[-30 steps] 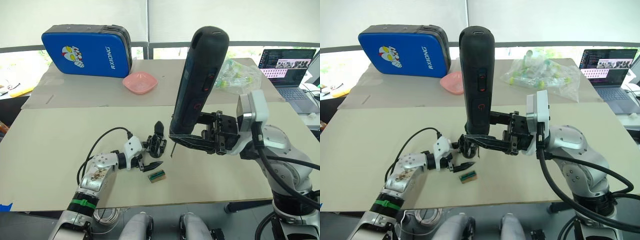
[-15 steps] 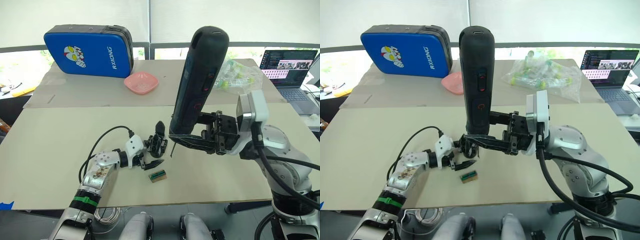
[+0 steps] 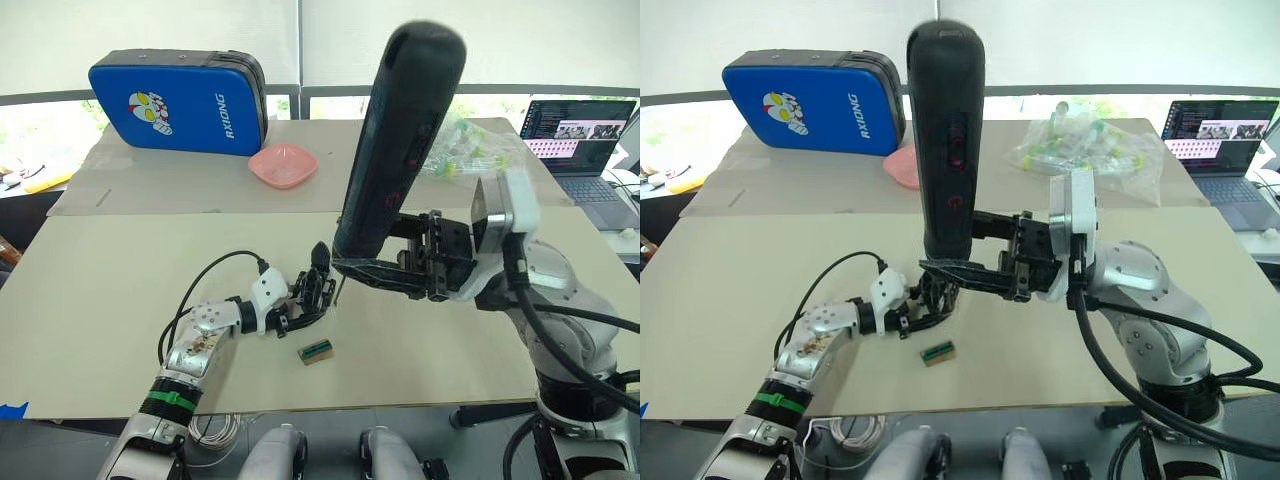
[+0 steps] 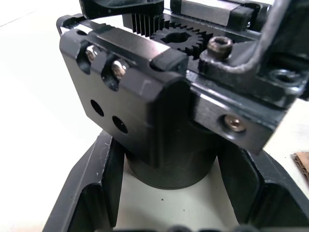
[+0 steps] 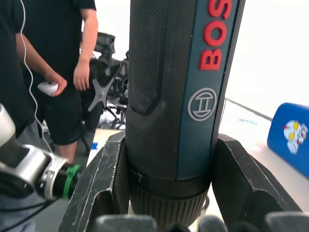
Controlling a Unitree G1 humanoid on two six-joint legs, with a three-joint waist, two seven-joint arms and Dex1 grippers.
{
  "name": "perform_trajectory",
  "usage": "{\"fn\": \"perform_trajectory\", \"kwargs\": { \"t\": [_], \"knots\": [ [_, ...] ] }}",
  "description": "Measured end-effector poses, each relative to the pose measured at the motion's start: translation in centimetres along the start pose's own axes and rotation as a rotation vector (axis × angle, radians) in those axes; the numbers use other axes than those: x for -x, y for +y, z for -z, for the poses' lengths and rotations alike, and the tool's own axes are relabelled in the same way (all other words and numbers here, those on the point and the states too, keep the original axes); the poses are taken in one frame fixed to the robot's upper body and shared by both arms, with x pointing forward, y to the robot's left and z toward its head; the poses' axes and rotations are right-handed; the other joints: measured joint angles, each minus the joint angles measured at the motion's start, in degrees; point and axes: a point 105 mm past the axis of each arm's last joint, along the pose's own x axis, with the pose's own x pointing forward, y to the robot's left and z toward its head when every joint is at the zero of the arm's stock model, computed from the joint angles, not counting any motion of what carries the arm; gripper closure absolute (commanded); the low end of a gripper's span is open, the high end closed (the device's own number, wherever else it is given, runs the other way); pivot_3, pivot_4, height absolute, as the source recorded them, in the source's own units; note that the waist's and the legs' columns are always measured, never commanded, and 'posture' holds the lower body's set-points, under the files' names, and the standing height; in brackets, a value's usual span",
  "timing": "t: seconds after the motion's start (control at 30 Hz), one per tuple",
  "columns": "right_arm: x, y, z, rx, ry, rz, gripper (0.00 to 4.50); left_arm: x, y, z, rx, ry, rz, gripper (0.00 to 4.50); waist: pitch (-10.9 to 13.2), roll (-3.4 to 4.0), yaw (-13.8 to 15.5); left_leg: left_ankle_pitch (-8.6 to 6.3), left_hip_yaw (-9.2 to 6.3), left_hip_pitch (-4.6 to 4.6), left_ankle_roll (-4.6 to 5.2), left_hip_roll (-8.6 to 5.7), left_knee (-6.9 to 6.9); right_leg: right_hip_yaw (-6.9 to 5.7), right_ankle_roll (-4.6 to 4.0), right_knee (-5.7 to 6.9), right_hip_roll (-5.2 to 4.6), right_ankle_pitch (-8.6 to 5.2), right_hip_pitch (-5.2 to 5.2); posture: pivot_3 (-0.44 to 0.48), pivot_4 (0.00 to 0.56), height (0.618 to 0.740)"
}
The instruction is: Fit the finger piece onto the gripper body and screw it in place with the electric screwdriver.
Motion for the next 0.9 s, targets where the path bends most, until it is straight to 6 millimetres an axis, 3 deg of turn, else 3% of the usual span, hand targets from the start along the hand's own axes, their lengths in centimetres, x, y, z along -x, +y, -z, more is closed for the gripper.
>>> {"fn": "perform_trajectory", "kwargs": {
  "t": [0.3, 0.9],
  "knots": [
    [-2.8, -0.4, -0.7, -0.030, -0.041, -0.082, 2.54, 0.0, 0.3, -0.2, -0.006, 0.012, 0.032, 2.20, 0.0, 0.00, -0.1, 0.01, 0.01, 0.00, -0.01, -0.03, 0.01, -0.02, 0.00, 0.04, 0.02, 0.02, -0.02, 0.000, 0.150, 0.740],
    [-4.9, -2.1, 3.5, -0.034, 0.048, -0.038, 2.54, 0.2, 0.3, -0.2, 0.001, 0.020, 0.027, 2.20, 0.0, 0.01, -0.5, 0.03, 0.01, 0.00, -0.04, -0.08, 0.00, -0.03, 0.01, 0.11, 0.10, 0.02, -0.07, 0.000, 0.150, 0.740]
  ]
}}
